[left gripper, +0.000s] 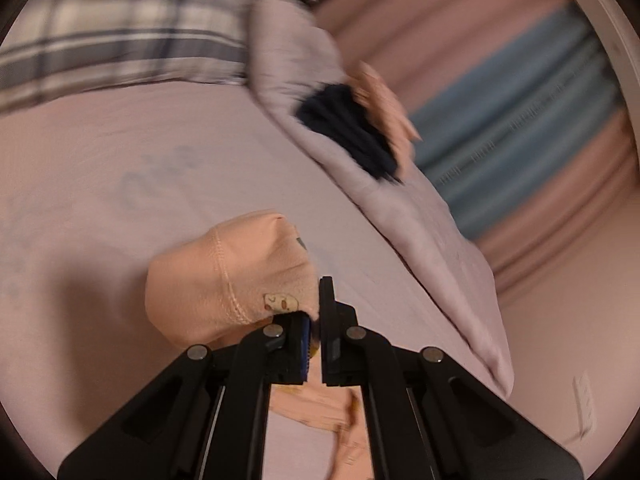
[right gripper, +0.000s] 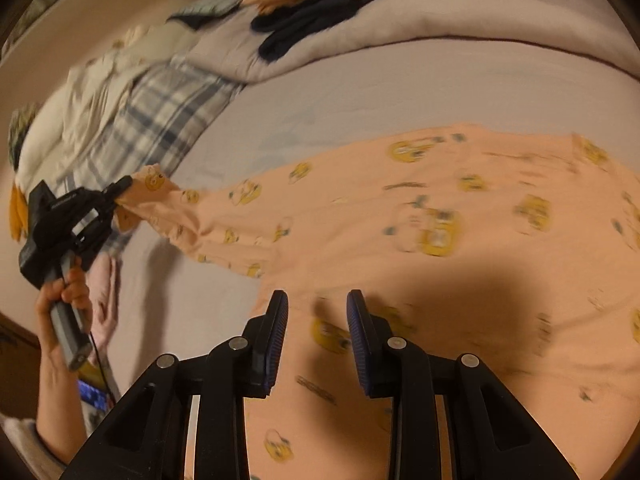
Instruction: Fold small clothes
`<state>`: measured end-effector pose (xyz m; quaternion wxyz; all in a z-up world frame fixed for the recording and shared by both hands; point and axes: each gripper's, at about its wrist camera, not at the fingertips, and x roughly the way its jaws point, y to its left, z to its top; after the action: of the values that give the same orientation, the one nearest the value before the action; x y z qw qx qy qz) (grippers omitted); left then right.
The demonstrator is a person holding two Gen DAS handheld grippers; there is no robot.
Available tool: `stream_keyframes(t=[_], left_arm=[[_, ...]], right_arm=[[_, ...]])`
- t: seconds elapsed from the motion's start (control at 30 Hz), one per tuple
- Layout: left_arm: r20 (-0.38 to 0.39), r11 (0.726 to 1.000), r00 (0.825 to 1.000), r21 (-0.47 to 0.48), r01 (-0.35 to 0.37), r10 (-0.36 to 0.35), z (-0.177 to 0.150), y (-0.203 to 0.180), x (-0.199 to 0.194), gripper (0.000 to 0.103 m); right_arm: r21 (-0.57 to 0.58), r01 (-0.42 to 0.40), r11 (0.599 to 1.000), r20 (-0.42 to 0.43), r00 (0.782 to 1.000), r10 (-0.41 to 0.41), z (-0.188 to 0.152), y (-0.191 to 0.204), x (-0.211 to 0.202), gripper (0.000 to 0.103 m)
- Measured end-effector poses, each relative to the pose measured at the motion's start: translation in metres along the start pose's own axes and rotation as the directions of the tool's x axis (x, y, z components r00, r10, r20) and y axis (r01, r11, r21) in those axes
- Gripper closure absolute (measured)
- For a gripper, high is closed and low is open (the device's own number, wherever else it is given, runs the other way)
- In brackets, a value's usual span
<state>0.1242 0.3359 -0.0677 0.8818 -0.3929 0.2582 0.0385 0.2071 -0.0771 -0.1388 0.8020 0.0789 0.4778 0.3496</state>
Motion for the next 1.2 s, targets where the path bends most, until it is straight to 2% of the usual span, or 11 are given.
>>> stream_keyframes(t=[0.23,0.47,0.57,0.6,0.63,0.7,0.8,0.9,1.0,1.1,1.2], left_arm=[[-0.118,0.975,0.992,0.211,0.073,-0.049,-0.047,-0.1,0.039,0.103],[-0.264,0.908,0.961,0.377,0.181,-0.081,-0.126,-0.195,0.084,0.102],[-0.358,0.844,0.934,0.494,0.209,-0.022,-0.178,-0.228,0.113,0.086],[-0.4,0.832,0.917,0.509,0.222,0.0,-0.194,-0.233,0.123,0.064],[-0.457,0.825,0.889,0.512,0.237,0.028,-0.214,-0.236,0.135,0.044],[-0.507,0.821,0.86,0.514,0.248,0.058,-0.233,-0.233,0.148,0.037],[-0.525,0.803,0.846,0.542,0.248,0.093,-0.24,-0.229,0.151,0.035],[-0.528,0.812,0.849,0.501,0.3,0.013,-0.22,-0.214,0.13,0.035],[-0.485,0.831,0.872,0.457,0.318,-0.067,-0.203,-0.191,0.091,0.028],[-0.371,0.869,0.928,0.443,0.22,-0.046,-0.175,-0.157,0.06,0.023],[-0.315,0.919,0.949,0.377,0.117,0.008,-0.156,-0.115,0.042,0.023]], right_arm=[[0.124,0.018,0.992,0.093,0.995,-0.03,-0.008,-0.035,-0.036,0.073],[0.254,0.062,0.965,0.184,0.977,-0.111,-0.025,-0.075,-0.075,0.073],[0.307,0.086,0.948,0.213,0.964,-0.156,-0.033,-0.093,-0.092,0.073],[0.326,0.096,0.94,0.218,0.96,-0.173,-0.036,-0.099,-0.096,0.073],[0.34,0.106,0.935,0.219,0.957,-0.188,-0.038,-0.105,-0.101,0.073],[0.364,0.119,0.924,0.222,0.952,-0.21,-0.04,-0.112,-0.106,0.073],[0.385,0.12,0.915,0.231,0.947,-0.221,-0.043,-0.119,-0.111,0.072],[0.382,0.113,0.917,0.234,0.948,-0.215,-0.041,-0.12,-0.111,0.072],[0.35,0.111,0.93,0.227,0.953,-0.2,-0.037,-0.114,-0.104,0.072],[0.282,0.134,0.95,0.211,0.957,-0.198,-0.032,-0.101,-0.094,0.072],[0.189,0.162,0.969,0.192,0.961,-0.198,-0.023,-0.083,-0.081,0.072]])
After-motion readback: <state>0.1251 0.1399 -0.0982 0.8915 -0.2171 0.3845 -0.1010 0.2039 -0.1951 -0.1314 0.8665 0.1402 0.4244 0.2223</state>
